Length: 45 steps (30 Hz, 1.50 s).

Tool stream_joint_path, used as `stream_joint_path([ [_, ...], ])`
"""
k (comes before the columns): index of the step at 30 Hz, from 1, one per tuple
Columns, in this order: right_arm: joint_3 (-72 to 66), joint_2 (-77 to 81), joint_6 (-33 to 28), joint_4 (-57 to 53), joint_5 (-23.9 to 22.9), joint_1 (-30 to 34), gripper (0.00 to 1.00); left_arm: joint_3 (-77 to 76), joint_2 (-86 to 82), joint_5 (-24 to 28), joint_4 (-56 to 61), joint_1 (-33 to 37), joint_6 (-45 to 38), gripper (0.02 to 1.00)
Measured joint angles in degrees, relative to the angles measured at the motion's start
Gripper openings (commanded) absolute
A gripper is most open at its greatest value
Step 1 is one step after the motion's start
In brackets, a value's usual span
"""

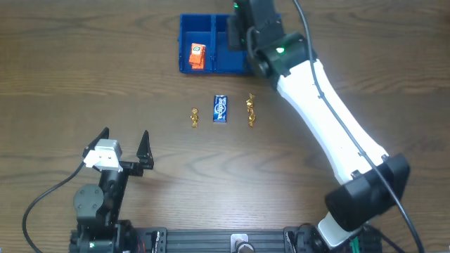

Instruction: Sort Candies Into Trays

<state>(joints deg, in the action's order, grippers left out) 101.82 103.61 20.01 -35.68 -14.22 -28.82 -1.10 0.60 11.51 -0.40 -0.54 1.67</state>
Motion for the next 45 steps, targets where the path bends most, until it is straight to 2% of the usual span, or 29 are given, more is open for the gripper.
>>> stream_joint_path([
  [4, 2.29, 5.81, 2.47, -0.72, -2.23, -0.76, 0.178, 0.00, 0.00, 0.00, 0.00, 0.00, 0.00, 0.998],
  [12, 4.02, 16.96, 4.48, -1.95, -3.23, -0.92, 0.178, 0.00, 0.00, 0.00, 0.00, 0.00, 0.00, 0.998],
  [45, 5.35, 23.74, 6.12, 1.77, -5.81, -0.94, 0.176, 0.00, 0.00, 0.00, 0.00, 0.00, 0.00, 0.993],
])
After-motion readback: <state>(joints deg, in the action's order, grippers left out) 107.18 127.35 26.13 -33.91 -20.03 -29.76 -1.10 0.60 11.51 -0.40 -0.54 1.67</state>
